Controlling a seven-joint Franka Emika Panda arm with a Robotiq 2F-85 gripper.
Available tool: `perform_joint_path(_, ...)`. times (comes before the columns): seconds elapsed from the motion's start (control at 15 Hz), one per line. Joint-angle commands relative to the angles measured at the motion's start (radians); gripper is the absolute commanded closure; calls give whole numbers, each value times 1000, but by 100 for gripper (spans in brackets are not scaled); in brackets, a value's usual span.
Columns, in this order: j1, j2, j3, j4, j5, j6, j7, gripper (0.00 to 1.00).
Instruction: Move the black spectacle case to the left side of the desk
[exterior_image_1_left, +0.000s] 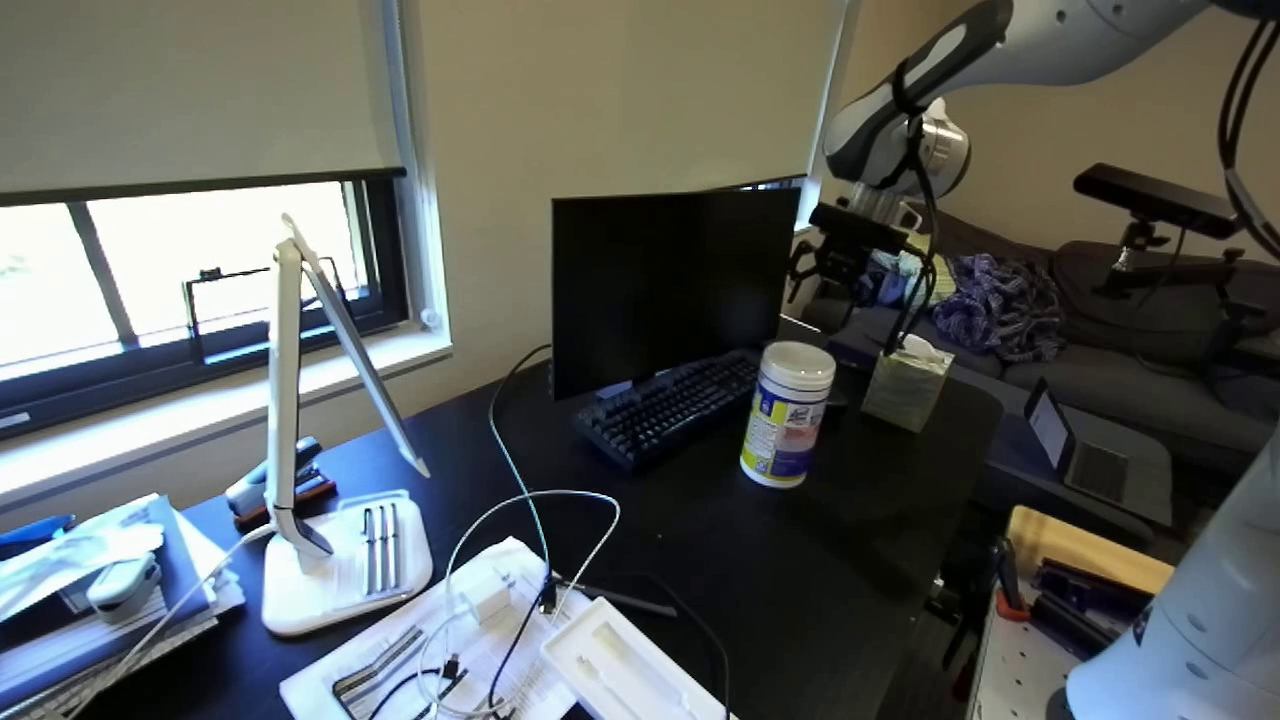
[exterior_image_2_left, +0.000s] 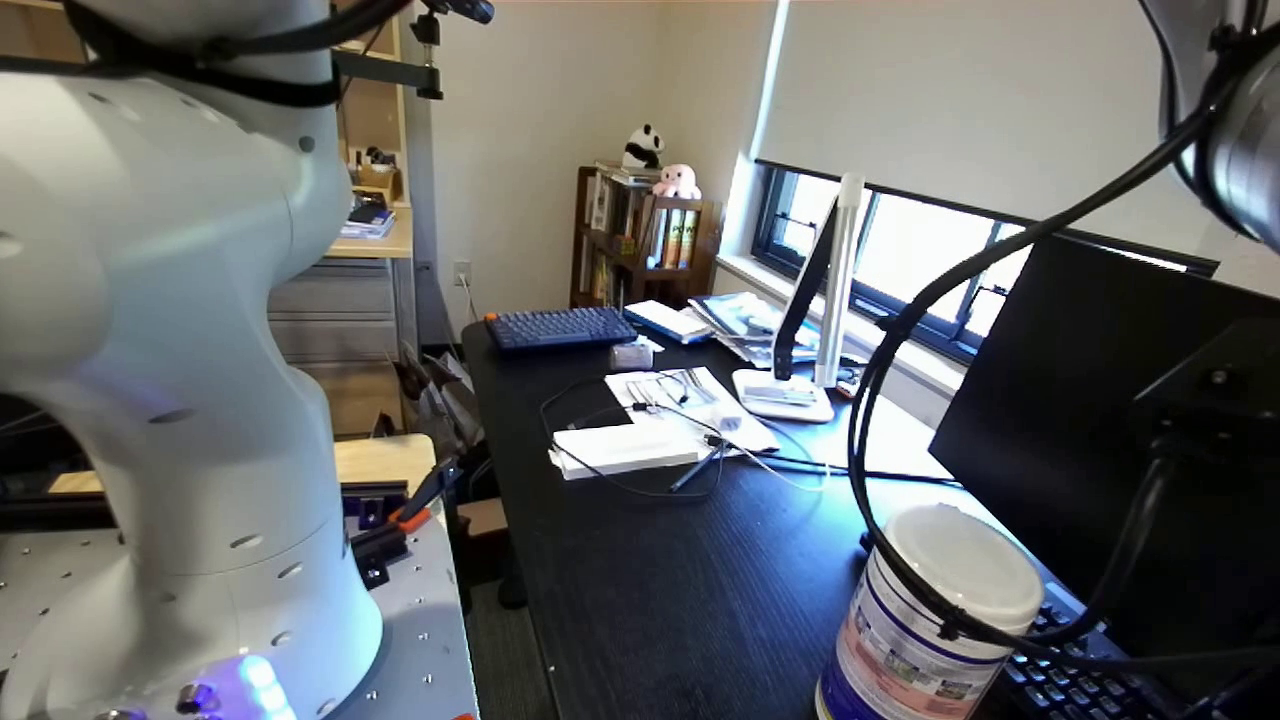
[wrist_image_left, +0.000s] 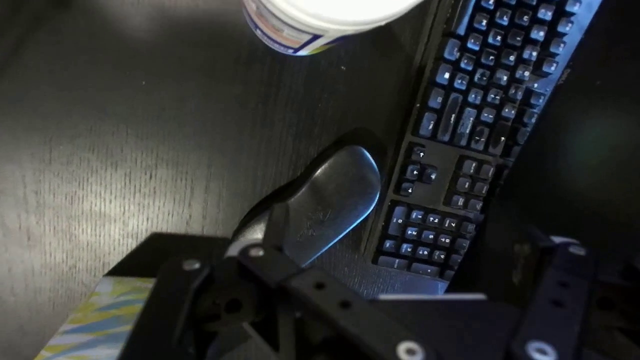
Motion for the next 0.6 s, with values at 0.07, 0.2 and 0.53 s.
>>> perform_joint_path(0.07, -20, 139, 14, 9, 168, 147, 97, 0)
perform_joint_path(0.2, -33, 211, 21, 34, 240, 217, 125, 0)
perform_joint_path(0.53, -51, 347, 1, 93, 305, 302, 239, 0)
